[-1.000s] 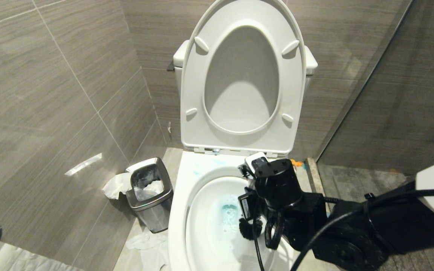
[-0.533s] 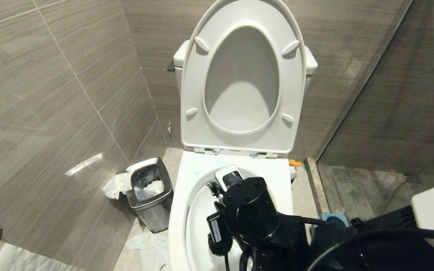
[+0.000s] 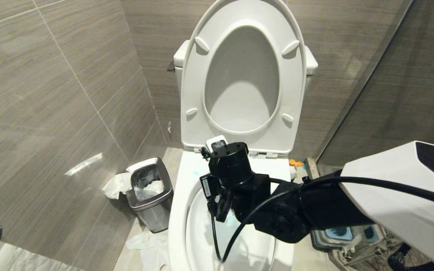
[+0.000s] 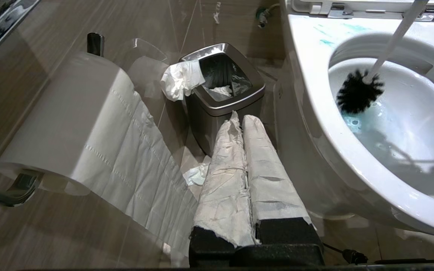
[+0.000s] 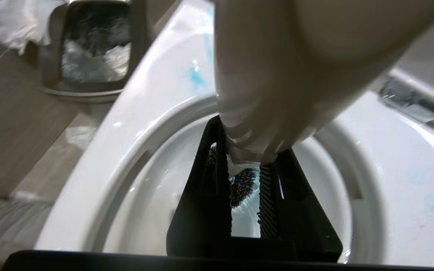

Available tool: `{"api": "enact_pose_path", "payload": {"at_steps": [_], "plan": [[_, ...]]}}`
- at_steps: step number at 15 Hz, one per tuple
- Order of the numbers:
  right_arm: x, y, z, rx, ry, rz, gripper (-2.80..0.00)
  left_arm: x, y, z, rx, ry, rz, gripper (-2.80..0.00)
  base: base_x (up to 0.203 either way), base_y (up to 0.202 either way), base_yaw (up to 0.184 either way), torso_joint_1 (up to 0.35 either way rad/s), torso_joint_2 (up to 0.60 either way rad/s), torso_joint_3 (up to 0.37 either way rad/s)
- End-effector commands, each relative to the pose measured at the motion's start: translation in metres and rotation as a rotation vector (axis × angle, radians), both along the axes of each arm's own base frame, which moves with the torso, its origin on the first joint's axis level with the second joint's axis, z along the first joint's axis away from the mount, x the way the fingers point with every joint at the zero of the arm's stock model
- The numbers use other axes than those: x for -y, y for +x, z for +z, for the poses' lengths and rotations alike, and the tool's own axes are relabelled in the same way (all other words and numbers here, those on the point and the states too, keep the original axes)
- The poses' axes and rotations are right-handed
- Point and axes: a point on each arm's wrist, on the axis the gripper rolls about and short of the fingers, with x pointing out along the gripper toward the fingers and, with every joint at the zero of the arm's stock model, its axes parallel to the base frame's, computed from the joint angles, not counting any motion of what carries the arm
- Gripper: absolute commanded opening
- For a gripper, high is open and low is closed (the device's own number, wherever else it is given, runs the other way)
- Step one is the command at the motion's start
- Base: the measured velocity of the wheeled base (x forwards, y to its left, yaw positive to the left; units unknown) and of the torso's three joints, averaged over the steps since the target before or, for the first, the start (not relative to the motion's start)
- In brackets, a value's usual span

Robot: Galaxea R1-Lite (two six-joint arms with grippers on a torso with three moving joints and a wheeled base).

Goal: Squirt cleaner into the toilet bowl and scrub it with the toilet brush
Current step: Scrub the toilet bowl

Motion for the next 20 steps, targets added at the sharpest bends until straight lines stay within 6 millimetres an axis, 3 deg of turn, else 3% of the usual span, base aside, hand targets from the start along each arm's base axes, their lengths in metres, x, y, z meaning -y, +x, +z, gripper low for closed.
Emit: {"api": "enact_pose_path", "payload": {"at_steps": [1, 4, 7, 9, 13, 18, 20], "plan": [[0.021, 0.02, 0.012, 0.031, 0.0, -0.055, -2.8, 0.0, 0.0, 0.0, -0.002, 0.0, 0.0, -2.8, 0.0, 0.0, 0.0, 0.0, 0.0, 0.0], [0.046, 0.02, 0.016, 0.017, -0.022, -0.089, -2.8, 0.0, 0.0, 0.0, -0.002, 0.0, 0.0, -2.8, 0.0, 0.0, 0.0, 0.0, 0.0, 0.0], [0.069, -0.004, 0.016, -0.031, -0.054, -0.06, -2.8, 0.0, 0.0, 0.0, -0.002, 0.0, 0.0, -2.8, 0.0, 0.0, 0.0, 0.0, 0.0, 0.0], [0.074, -0.028, 0.014, -0.058, -0.073, -0.018, -2.8, 0.0, 0.0, 0.0, -0.002, 0.0, 0.0, -2.8, 0.0, 0.0, 0.0, 0.0, 0.0, 0.0], [0.043, -0.061, 0.01, -0.072, -0.052, 0.094, -2.8, 0.0, 0.0, 0.0, -0.002, 0.0, 0.0, -2.8, 0.0, 0.0, 0.0, 0.0, 0.0, 0.0], [0.003, -0.037, 0.011, -0.018, -0.017, 0.105, -2.8, 0.0, 0.0, 0.0, -0.002, 0.0, 0.0, -2.8, 0.0, 0.0, 0.0, 0.0, 0.0, 0.0], [0.004, -0.016, 0.007, 0.006, -0.057, 0.081, -2.8, 0.0, 0.0, 0.0, -0.002, 0.0, 0.0, -2.8, 0.0, 0.0, 0.0, 0.0, 0.0, 0.0]]}}
